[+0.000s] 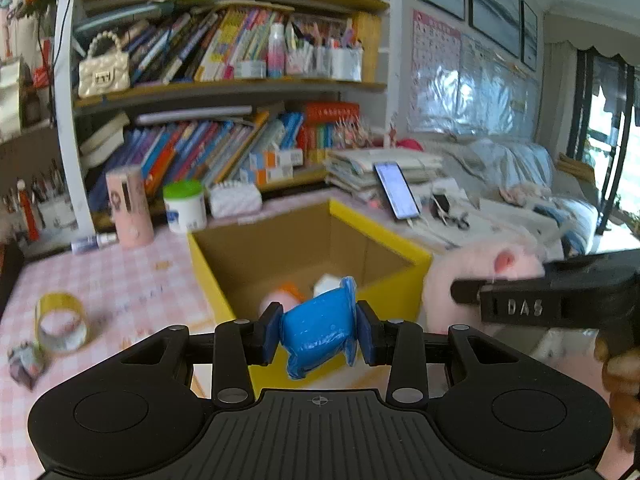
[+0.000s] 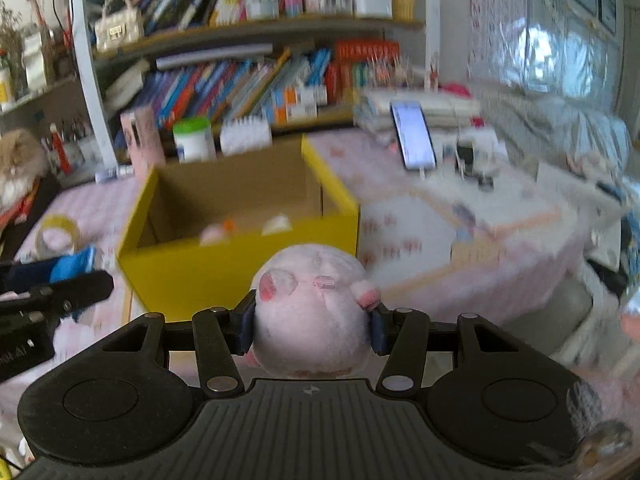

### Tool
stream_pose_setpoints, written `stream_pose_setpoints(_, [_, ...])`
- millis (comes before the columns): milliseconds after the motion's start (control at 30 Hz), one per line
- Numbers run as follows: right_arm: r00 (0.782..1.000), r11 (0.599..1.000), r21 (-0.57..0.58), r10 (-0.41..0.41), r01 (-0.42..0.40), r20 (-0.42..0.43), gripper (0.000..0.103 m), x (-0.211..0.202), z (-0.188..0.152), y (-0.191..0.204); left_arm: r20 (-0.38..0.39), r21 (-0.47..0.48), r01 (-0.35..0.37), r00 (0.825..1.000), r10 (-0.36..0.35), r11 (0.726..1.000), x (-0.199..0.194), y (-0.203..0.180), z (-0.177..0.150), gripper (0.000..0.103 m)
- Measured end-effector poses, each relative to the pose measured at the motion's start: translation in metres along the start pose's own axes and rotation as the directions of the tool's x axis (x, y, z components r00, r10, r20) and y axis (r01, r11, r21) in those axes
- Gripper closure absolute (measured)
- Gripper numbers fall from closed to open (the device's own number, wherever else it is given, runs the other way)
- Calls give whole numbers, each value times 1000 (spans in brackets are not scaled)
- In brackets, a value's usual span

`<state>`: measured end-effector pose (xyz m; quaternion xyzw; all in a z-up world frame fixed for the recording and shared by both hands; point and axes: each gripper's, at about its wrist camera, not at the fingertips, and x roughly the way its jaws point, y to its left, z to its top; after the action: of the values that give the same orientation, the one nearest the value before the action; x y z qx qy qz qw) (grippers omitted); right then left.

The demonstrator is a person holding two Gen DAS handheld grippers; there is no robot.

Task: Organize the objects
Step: 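Carry the blue cup and pink pig toward the yellow box with both tools, then lower both items into the yellow box and open both tools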

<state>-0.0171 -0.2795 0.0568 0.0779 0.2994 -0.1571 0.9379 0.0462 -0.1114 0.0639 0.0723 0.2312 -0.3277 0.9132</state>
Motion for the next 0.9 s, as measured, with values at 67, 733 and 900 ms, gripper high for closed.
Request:
stream_pose_setpoints(67, [999, 1000, -20, 12, -11, 43, 53, 4, 19, -3, 18, 1, -19, 1000, 19, 1000, 11, 0, 10, 66])
stream_pose_setpoints(733, [968, 937, -252, 249, -243, -6, 53, 126, 107, 6, -154, 37, -188, 969, 192, 981, 131, -8, 17, 66])
stream_pose_setpoints(900, [954, 905, -301, 291, -301, -79, 53, 153, 107, 20, -199, 31, -201, 959, 203, 979, 147, -4, 14, 66])
